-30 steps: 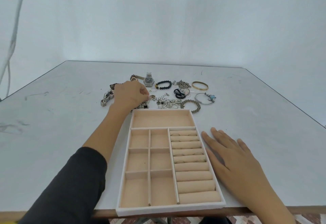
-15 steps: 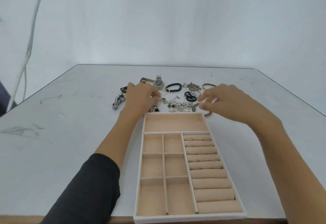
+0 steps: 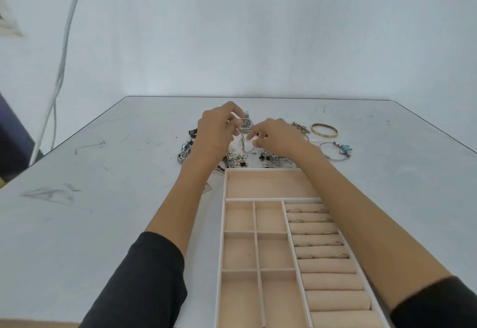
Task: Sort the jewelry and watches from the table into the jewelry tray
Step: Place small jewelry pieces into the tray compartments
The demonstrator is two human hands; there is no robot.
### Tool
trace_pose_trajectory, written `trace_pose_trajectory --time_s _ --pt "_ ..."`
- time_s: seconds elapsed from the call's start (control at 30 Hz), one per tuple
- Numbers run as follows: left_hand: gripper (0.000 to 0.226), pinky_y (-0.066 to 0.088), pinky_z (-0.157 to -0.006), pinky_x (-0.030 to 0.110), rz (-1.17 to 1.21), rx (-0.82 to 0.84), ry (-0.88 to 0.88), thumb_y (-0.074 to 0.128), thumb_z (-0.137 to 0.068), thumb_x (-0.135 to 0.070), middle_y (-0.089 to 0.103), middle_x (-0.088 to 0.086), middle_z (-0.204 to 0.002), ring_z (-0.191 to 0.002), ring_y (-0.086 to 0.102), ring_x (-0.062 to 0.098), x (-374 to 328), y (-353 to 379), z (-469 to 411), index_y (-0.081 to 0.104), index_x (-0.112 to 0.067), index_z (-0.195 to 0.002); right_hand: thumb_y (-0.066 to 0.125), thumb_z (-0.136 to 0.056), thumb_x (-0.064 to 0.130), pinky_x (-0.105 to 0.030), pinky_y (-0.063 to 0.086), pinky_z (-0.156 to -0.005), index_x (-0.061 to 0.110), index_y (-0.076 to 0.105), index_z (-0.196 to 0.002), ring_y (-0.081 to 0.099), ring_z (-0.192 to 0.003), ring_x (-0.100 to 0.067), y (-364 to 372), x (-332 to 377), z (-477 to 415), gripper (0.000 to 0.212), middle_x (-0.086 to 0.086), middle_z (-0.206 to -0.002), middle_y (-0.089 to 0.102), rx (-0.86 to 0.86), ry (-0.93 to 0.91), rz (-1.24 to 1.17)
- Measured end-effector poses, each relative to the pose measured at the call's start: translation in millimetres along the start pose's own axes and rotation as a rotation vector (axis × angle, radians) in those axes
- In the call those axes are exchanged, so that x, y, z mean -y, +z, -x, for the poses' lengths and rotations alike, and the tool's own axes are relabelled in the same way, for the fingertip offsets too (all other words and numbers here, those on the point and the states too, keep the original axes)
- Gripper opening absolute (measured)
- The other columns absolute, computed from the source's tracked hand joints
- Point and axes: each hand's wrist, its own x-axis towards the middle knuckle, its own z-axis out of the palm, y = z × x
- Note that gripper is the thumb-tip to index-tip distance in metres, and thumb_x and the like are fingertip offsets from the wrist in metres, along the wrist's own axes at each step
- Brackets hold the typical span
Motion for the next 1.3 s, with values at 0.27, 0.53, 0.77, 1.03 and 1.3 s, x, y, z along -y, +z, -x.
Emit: trace_pose_trajectory --time_s 0.27,0.53,0.77,1.03,1.3 --pt "0.022 0.053 -0.063 0.023 0.092 -0.042 0.015 0.055 -0.084 0.002 0.064 0.002 -0.076 -0.062 0.06 0.011 -5.3 -5.1 0.2 0.066 -0.013 -0.097 0.063 -0.09 0.028 -0.03 0.041 -0.082 0.031 0.062 -0.121 0.056 -0.101 -0.017 9.2 -0.8 0.3 0.031 -0.001 -0.117 0.062 0.026 -0.067 -0.049" --pt "0.024 0.049 -0.06 0.013 0.198 -0.148 0.091 0.054 -0.088 0.005 0.064 -0.003 -0.091 -0.076 0.061 0.006 -10.8 -17.5 0.4 0.065 -0.014 -0.098 0.052 -0.097 0.018 -0.03 0.04 -0.079 0.032 0.06 -0.125 0.055 -0.11 -0.019 13.9 -0.6 1.2 0.032 -0.001 -0.123 0.06 0.005 -0.094 -0.02" --pt "0.022 0.051 -0.072 0.018 0.29 -0.272 0.077 0.054 -0.089 -0.001 0.068 -0.001 -0.091 -0.078 0.062 0.008 -14.3 -28.2 -2.8 0.066 -0.016 -0.101 0.059 -0.093 0.026 -0.027 0.033 -0.077 0.033 0.065 -0.116 0.051 -0.108 -0.016 15.9 -1.3 4.2 0.025 0.001 -0.116 0.058 -0.04 -0.155 0.014" --pt "0.023 0.05 -0.072 0.017 0.265 -0.195 0.091 0.054 -0.089 -0.002 0.068 -0.006 -0.09 -0.079 0.061 0.004 -12.7 -26.6 0.5 0.066 -0.019 -0.1 0.062 -0.091 0.021 -0.029 0.035 -0.076 0.031 0.065 -0.108 0.05 -0.109 -0.018 17.1 2.7 3.6 0.021 0.002 -0.114 0.058 -0.086 -0.229 0.09" --pt "0.021 0.047 -0.071 0.013 0.255 -0.186 0.089 0.055 -0.09 -0.004 0.068 -0.006 -0.091 -0.079 0.061 0.002 -14.7 -28.7 2.2 0.065 -0.02 -0.099 0.059 -0.088 0.016 -0.028 0.034 -0.07 0.023 0.063 -0.087 0.052 -0.089 -0.012 14.1 -3.9 3.7 0.008 0.007 -0.097 0.065 -0.188 -0.159 -0.034"
